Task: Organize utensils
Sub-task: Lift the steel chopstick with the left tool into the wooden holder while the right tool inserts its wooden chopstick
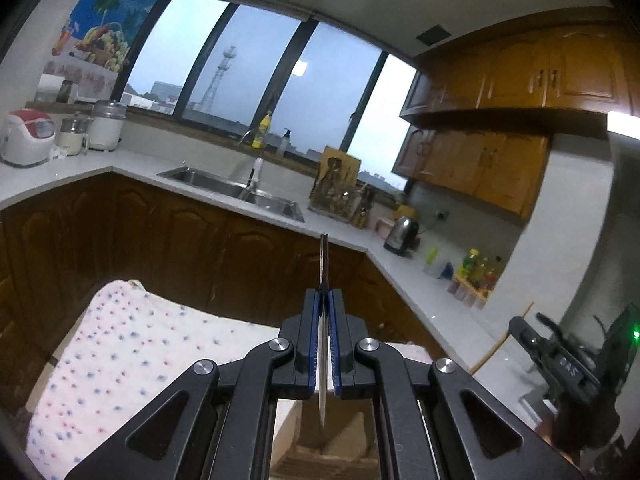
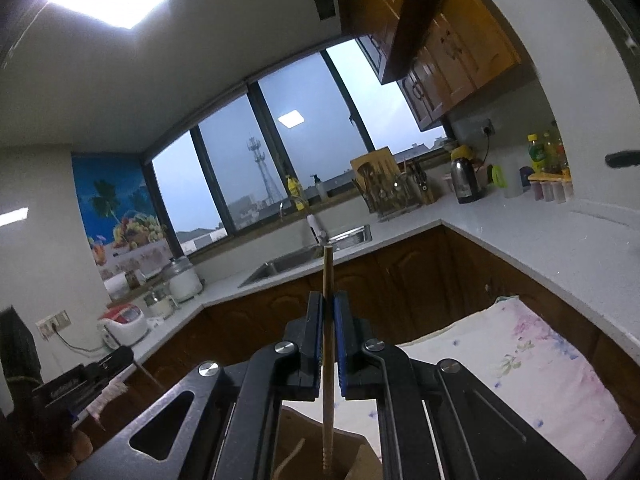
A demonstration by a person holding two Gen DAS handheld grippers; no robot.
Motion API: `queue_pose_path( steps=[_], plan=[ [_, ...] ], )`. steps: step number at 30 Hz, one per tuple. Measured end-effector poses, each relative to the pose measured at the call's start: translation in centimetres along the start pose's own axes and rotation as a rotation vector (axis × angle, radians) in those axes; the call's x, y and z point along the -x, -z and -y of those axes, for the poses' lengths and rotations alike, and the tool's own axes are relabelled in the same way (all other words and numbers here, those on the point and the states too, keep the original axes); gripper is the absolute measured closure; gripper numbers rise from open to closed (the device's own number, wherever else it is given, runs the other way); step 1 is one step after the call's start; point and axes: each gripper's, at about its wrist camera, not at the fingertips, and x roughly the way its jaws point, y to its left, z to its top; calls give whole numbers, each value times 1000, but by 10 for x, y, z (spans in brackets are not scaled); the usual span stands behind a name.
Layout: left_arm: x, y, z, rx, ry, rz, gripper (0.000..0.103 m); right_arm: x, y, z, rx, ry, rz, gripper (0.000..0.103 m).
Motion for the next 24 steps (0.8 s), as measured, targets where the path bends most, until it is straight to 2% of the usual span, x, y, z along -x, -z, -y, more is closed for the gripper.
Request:
queue_pose_path(
  steps=[6,12,17,24],
  plan=[
    [-55,39,-1,36,-21,-52,100,-21,32,11,-26,13,-20,97],
    [-95,53,-1,49,-29,-111,100,-31,47,24,-57,28,-45,97],
    [-111,41,3,39,-34,-143,99,-33,56,24,-40,27,-73,97],
    [-102,24,-1,43,-36,-151,99,-36,52,25,-40,24,-103,97]
  ],
)
